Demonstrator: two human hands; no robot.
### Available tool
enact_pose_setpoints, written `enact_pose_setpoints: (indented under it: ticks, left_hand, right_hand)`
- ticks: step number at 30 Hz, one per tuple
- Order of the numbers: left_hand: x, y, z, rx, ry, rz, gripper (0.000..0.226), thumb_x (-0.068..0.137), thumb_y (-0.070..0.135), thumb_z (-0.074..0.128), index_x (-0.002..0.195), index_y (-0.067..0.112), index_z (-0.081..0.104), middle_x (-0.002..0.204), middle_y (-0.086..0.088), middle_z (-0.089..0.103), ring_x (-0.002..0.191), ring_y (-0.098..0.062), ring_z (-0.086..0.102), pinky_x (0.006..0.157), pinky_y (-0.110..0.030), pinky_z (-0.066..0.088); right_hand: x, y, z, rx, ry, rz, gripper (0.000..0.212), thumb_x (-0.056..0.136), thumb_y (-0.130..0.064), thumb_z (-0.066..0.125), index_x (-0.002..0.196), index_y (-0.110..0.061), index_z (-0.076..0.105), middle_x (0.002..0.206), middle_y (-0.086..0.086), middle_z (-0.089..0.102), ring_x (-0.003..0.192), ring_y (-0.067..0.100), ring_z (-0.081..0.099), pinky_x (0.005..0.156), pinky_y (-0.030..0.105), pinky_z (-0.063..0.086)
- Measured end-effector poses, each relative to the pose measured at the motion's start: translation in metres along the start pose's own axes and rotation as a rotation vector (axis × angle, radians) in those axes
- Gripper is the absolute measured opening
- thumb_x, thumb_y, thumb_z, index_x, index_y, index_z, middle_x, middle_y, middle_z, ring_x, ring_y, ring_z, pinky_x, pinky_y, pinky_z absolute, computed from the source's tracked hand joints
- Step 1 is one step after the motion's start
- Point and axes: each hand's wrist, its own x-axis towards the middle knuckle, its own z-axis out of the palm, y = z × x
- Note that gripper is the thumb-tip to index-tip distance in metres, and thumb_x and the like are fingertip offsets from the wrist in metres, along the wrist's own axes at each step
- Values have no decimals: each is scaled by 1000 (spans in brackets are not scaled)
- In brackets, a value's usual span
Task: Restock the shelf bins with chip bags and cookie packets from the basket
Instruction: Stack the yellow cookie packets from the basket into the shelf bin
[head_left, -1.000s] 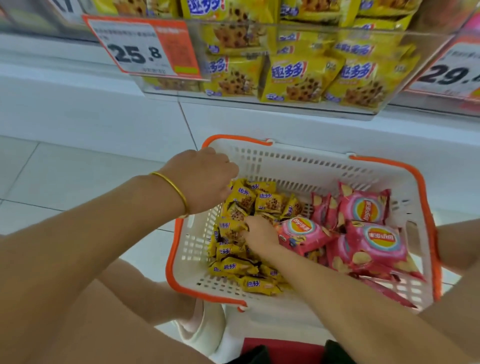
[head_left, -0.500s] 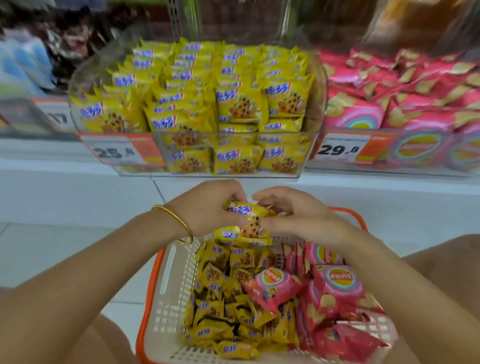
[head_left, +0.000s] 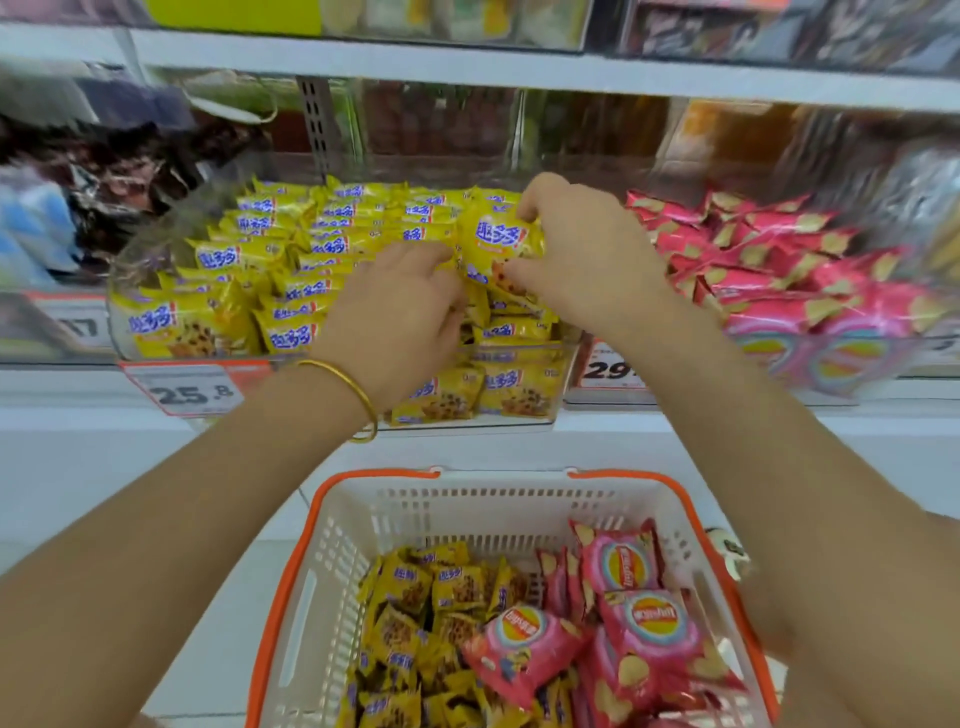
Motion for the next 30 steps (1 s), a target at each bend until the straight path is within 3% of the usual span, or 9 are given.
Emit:
enact_pose_setpoints:
  ticks: [3, 8, 12, 15, 18, 22, 25, 28, 30]
  left_hand:
    - [12, 4, 9, 115, -55, -4, 32, 92, 29, 43, 113, 22, 65, 126, -4, 50, 116, -31, 40, 87, -42, 37]
    - [25, 4, 7, 186, -167, -18, 42, 92, 22, 44, 132, 35, 50, 126, -5, 42, 119, -29, 33, 88, -39, 39]
    - [27, 0, 5, 284, -171, -14, 39, 93, 13, 44, 126, 28, 55, 121, -6, 42, 115, -29, 34, 75, -35, 37]
    - [24, -3, 6, 267, -182, -31, 39, 93, 11, 42, 126, 27, 57, 122, -6, 42, 116, -29, 33, 84, -38, 43]
    - [21, -4, 5, 248, -187, -38, 38, 93, 12, 43, 126, 25, 57, 125, -7, 42, 118, -29, 32, 90, -41, 45]
    - [19, -6, 3, 164, -174, -36, 39, 93, 14, 43, 129, 22, 55, 124, -8, 45, 118, -29, 33, 92, -46, 45]
    - [17, -7, 2, 122, -172, -41, 41, 92, 12, 43, 131, 22, 54, 125, -10, 45, 118, -30, 35, 95, -47, 43]
    - [15, -7, 3, 122, -183, -50, 43, 93, 13, 42, 134, 23, 50, 129, -10, 43, 123, -30, 33, 98, -46, 41]
    - [14, -6, 2, 108, -176, -57, 43, 94, 13, 41, 135, 22, 49, 131, -10, 42, 125, -30, 33, 99, -45, 41]
  right_hand:
    - [8, -7, 7, -84, -10, 58, 35, 83, -33, 63, 100, -15, 38, 94, 2, 45, 91, 29, 51, 67, 33, 32]
    - [10, -1, -3, -25, -25, 108, 39, 79, -31, 66, 96, -13, 36, 88, 1, 43, 81, 24, 43, 64, 32, 31]
    - [14, 0, 3, -165, -125, -36, 31, 82, -23, 64, 107, -14, 48, 102, 3, 55, 97, 27, 53, 71, 32, 35]
    - [23, 6, 11, -211, -184, -126, 32, 79, -22, 72, 104, -16, 54, 107, 4, 59, 102, 29, 54, 72, 34, 40]
    - [30, 12, 13, -157, -237, -176, 35, 75, -22, 77, 99, -19, 53, 96, 1, 54, 99, 29, 53, 76, 39, 47]
    - [32, 12, 17, -282, -219, -253, 32, 77, -17, 77, 88, -18, 46, 101, 6, 42, 88, 26, 45, 68, 34, 39]
    - [35, 12, 20, -388, -164, -310, 24, 80, -20, 75, 96, -15, 58, 111, 9, 51, 104, 29, 47, 72, 35, 40]
    - [45, 18, 16, -383, -221, -334, 32, 78, -31, 75, 105, -17, 63, 99, 2, 58, 106, 27, 51, 73, 35, 43]
    - [49, 22, 9, -293, -288, -320, 36, 77, -33, 76, 108, -19, 64, 89, -5, 50, 99, 24, 54, 73, 34, 45]
